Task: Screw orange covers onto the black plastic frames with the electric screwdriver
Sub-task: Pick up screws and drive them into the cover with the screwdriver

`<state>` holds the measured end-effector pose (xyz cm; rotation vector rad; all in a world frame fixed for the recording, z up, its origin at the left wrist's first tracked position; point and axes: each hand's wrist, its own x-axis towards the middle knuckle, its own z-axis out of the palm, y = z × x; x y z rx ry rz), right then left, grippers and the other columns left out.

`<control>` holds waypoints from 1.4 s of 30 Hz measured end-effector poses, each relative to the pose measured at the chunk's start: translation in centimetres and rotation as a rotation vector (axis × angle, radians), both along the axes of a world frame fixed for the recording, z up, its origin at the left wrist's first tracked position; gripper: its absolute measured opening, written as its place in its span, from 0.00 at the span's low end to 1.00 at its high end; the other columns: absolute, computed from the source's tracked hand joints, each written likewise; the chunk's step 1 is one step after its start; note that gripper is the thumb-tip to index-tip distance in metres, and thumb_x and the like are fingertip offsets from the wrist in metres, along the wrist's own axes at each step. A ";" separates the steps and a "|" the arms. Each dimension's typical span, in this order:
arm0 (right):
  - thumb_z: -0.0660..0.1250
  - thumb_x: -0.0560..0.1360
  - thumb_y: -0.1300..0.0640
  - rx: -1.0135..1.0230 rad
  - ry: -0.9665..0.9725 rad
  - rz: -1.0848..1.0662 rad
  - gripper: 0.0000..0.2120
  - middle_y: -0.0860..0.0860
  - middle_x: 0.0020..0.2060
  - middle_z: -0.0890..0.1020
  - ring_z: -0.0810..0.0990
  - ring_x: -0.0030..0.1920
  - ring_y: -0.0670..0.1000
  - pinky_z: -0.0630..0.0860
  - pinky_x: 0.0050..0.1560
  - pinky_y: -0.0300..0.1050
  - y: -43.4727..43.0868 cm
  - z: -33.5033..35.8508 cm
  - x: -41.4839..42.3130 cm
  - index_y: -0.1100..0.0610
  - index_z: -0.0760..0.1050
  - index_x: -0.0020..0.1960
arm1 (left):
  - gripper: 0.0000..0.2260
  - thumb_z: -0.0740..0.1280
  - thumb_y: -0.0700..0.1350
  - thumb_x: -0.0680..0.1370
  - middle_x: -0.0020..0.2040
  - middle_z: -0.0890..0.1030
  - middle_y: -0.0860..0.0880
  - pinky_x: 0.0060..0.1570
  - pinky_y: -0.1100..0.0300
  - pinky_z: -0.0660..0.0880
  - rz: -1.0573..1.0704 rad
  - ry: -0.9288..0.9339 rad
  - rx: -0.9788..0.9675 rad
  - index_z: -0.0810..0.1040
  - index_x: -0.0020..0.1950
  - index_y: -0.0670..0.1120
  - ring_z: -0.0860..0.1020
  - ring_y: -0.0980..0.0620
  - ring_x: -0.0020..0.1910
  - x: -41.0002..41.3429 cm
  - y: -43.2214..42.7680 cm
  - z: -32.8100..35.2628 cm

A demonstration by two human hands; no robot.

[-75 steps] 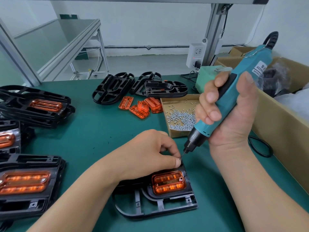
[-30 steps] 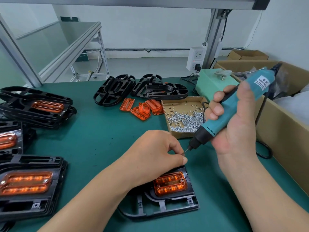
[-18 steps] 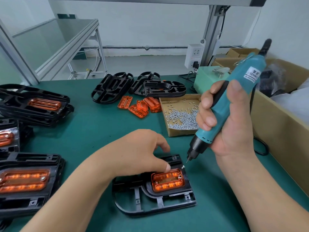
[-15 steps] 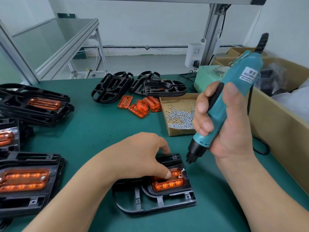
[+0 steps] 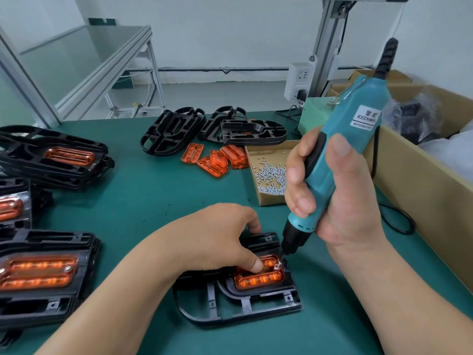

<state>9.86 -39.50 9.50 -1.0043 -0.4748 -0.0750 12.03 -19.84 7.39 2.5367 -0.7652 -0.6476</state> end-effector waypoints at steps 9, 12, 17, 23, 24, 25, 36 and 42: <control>0.73 0.76 0.39 -0.049 -0.093 0.046 0.22 0.54 0.36 0.81 0.75 0.22 0.46 0.72 0.26 0.37 0.5 0.3 -0.6 0.57 0.75 0.51 | 0.21 0.81 0.59 0.71 0.48 0.79 0.58 0.45 0.59 0.73 0.029 0.063 -0.011 0.75 0.58 0.60 0.77 0.60 0.47 0.0 -0.1 -0.1; 0.74 0.76 0.39 -0.073 -0.121 0.064 0.23 0.54 0.36 0.81 0.76 0.23 0.47 0.73 0.26 0.38 0.8 0.2 -0.8 0.58 0.75 0.52 | 0.21 0.80 0.58 0.71 0.47 0.78 0.59 0.46 0.59 0.74 0.027 0.075 0.005 0.75 0.57 0.59 0.77 0.60 0.48 0.1 -0.3 0.0; 0.73 0.76 0.38 -0.128 -0.156 0.111 0.22 0.55 0.39 0.83 0.77 0.24 0.47 0.73 0.26 0.39 1.5 0.2 -0.8 0.57 0.76 0.54 | 0.24 0.80 0.56 0.72 0.61 0.81 0.55 0.65 0.47 0.76 0.010 0.091 0.007 0.75 0.64 0.56 0.78 0.50 0.63 0.1 -0.5 -0.1; 0.74 0.76 0.39 -0.196 -0.154 0.193 0.22 0.57 0.40 0.83 0.77 0.25 0.48 0.72 0.28 0.39 2.7 0.5 -0.7 0.57 0.77 0.56 | 0.18 0.80 0.57 0.72 0.53 0.80 0.66 0.56 0.60 0.76 0.050 0.102 -0.016 0.76 0.56 0.67 0.78 0.66 0.53 0.1 -0.5 -0.5; 0.74 0.76 0.39 -0.212 -0.143 0.206 0.22 0.58 0.40 0.82 0.76 0.25 0.49 0.72 0.28 0.39 2.9 0.5 -0.6 0.57 0.77 0.56 | 0.16 0.80 0.57 0.72 0.47 0.79 0.72 0.50 0.66 0.73 0.053 0.108 -0.028 0.75 0.49 0.73 0.76 0.72 0.48 -0.1 -0.5 -0.4; 0.74 0.76 0.40 -0.230 -0.136 0.212 0.22 0.58 0.40 0.82 0.76 0.25 0.49 0.72 0.28 0.40 3.1 0.5 -0.6 0.58 0.77 0.56 | 0.17 0.80 0.57 0.73 0.42 0.77 0.76 0.45 0.69 0.70 0.051 0.111 -0.033 0.73 0.42 0.75 0.75 0.75 0.43 -0.1 -0.5 -0.3; 0.74 0.77 0.41 -0.240 -0.099 0.155 0.19 0.54 0.38 0.80 0.74 0.24 0.49 0.71 0.29 0.40 2.4 0.7 -0.4 0.55 0.76 0.55 | 0.25 0.80 0.57 0.73 0.62 0.81 0.56 0.65 0.48 0.76 0.044 0.134 0.032 0.75 0.67 0.57 0.79 0.51 0.62 -0.2 -0.6 0.4; 0.73 0.79 0.44 -0.286 -0.142 0.181 0.18 0.59 0.35 0.76 0.72 0.23 0.50 0.71 0.29 0.39 2.7 0.4 -0.3 0.58 0.75 0.52 | 0.25 0.79 0.57 0.74 0.61 0.79 0.62 0.66 0.53 0.75 0.035 0.117 0.027 0.76 0.68 0.58 0.78 0.55 0.60 -0.2 -0.6 0.4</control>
